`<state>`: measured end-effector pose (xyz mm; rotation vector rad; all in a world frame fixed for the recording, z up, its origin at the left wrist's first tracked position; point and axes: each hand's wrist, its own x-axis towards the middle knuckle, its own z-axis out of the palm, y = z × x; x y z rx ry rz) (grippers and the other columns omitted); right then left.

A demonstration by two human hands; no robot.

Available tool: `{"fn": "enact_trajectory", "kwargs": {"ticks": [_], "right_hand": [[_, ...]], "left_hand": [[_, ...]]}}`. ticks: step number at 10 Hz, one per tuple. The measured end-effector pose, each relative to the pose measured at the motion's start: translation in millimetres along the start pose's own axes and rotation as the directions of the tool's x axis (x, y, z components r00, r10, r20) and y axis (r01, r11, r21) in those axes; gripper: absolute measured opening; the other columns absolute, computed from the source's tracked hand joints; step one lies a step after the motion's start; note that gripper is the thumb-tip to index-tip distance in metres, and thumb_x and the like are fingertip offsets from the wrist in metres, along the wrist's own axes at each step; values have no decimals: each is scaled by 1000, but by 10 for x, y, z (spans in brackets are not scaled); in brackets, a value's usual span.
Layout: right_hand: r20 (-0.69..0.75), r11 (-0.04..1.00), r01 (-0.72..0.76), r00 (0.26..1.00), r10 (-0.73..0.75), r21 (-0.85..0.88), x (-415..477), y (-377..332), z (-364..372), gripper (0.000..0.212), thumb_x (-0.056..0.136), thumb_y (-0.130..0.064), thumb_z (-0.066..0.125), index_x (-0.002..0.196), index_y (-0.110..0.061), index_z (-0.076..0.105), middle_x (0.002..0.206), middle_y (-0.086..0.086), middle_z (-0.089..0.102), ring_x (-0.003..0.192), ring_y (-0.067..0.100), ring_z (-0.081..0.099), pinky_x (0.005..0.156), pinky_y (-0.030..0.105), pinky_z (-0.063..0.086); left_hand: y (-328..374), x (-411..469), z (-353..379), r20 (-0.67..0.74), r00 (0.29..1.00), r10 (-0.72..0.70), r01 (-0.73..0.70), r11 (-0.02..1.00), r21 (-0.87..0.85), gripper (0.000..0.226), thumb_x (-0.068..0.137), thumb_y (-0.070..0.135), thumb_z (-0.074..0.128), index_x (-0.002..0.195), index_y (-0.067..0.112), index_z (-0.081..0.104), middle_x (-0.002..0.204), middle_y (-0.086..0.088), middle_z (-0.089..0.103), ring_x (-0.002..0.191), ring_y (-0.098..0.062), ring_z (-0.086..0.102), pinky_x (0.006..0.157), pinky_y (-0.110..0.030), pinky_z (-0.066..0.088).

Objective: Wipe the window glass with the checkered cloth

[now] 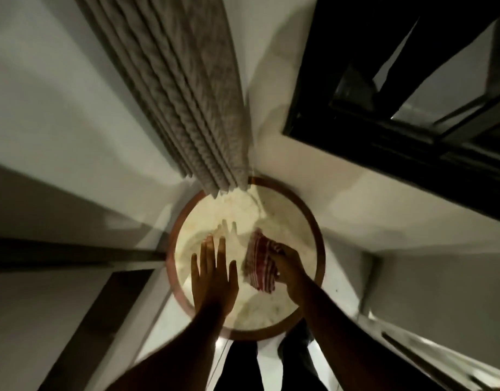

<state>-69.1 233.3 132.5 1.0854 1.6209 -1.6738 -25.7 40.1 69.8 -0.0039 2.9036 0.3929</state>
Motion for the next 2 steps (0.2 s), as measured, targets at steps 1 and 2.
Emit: {"fn": "enact_trajectory", "kwargs": {"ticks": [1,2], "right_hand": [[-55,994,-83,995,79,-71,214,113,82,28,112,-11,57,138,-5,65,130,23,71,118,44,69,109,62,56],[-301,932,-168,951,67,-322,305,291,-105,44,107,-13,60,150,-3,57,153,24,58,139,44,59,118,52,50]], "left_hand": [[-152,-102,125,64,998,-26,22,997,68,74,113,57,22,178,24,6,186,-10,-4,172,-29,-1,134,-40,-22],[-164,-178,234,134,989,-68,54,993,106,79,111,63,12,176,25,-13,181,-8,-27,169,-27,-21,129,-39,-31]]}}
